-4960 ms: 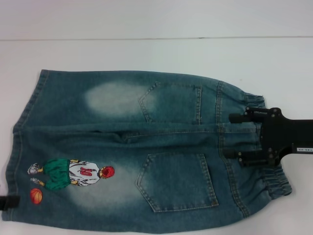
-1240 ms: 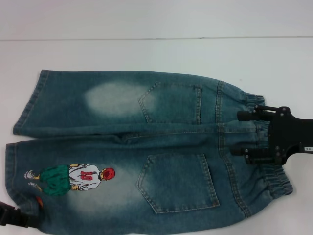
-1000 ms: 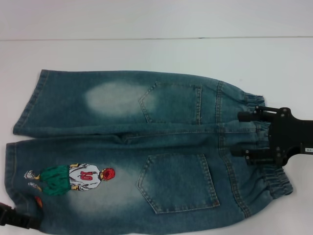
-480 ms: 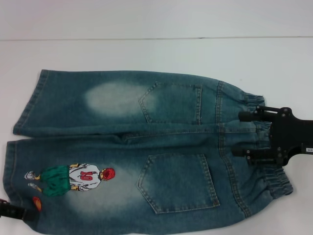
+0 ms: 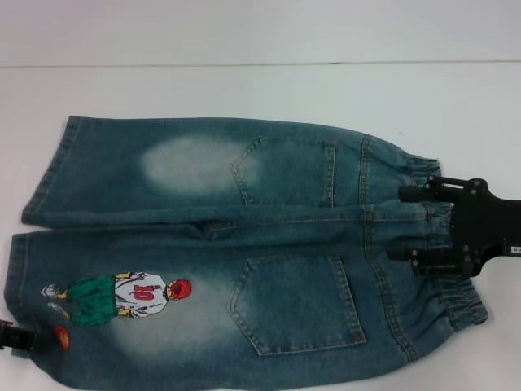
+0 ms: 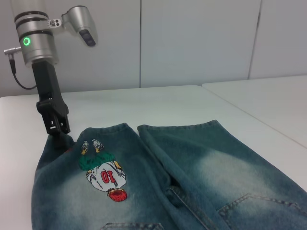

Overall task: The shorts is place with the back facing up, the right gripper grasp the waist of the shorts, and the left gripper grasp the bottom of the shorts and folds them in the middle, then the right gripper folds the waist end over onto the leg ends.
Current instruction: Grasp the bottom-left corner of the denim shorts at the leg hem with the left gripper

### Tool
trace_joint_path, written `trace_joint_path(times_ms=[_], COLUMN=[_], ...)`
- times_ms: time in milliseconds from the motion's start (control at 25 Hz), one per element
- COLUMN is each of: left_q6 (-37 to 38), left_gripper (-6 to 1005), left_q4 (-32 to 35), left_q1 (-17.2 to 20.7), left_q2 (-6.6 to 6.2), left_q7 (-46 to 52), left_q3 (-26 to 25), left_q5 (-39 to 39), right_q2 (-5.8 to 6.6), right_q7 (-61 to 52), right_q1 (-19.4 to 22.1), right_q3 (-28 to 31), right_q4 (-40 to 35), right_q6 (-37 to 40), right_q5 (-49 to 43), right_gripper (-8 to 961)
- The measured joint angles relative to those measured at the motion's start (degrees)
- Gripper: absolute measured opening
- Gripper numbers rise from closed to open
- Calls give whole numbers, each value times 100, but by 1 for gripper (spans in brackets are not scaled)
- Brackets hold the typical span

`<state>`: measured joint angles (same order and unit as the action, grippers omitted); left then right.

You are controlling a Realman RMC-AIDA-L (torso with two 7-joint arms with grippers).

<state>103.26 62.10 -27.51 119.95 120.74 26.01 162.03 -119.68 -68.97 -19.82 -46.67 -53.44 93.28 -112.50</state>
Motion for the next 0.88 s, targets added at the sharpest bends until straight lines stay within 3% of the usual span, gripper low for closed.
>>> trace_joint_path(times_ms=[560, 760, 880], left_q6=[-25, -29, -46], left_gripper=[89, 32, 32], left_q4=[-30, -50, -65], left_q1=[35, 23, -1], left_q2=[18, 41, 37], left_q7=[23, 4, -7], left_q3=[158, 349, 379], left_q5=[21, 14, -11], right_q2=[12, 24, 73], right_q7=[-262, -1510, -2133], right_q1=[24, 112, 20], right_q3=[128, 317, 454], right_q4=[-71, -1036, -1558], right_q6=[16, 132, 586], right_q5=[-82, -907, -1600], right_gripper=[857, 857, 857])
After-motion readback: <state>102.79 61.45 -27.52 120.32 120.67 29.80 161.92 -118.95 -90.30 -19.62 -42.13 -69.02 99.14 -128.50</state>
